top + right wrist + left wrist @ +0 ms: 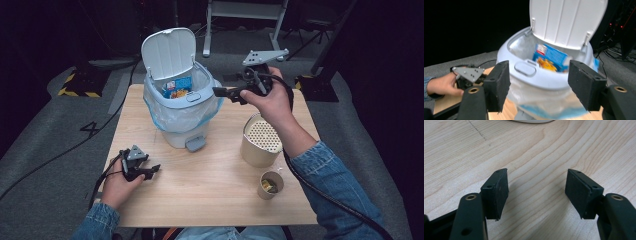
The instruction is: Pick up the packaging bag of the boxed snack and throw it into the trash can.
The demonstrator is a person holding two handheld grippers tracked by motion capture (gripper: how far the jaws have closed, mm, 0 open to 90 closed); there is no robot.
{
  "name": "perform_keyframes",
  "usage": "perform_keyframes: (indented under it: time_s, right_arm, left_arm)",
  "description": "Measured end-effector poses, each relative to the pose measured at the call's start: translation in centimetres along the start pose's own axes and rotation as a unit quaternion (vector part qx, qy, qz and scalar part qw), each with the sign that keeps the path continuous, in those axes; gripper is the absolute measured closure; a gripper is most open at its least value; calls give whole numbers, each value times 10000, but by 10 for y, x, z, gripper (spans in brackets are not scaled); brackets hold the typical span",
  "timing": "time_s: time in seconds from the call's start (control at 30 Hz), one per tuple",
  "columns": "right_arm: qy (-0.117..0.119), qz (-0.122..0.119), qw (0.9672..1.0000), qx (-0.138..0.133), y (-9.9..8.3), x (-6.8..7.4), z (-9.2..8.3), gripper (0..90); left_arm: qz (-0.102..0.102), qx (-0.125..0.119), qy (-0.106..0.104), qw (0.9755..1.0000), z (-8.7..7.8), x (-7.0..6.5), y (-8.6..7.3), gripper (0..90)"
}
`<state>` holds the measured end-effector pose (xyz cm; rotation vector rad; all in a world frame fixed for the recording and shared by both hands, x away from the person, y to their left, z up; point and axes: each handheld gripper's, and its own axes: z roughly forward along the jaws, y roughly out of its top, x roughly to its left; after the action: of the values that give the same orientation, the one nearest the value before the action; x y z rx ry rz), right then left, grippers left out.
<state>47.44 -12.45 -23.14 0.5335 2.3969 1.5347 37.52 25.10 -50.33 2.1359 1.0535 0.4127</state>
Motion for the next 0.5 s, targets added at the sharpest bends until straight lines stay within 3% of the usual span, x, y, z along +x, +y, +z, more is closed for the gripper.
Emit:
perform_keyframes:
  time_s: [0.5]
  right_arm:
    - [-184,122,9997,108,-51,-2,-64,314]
  left_arm:
    - [-118,-14,-75,9999,1,1,1,353]
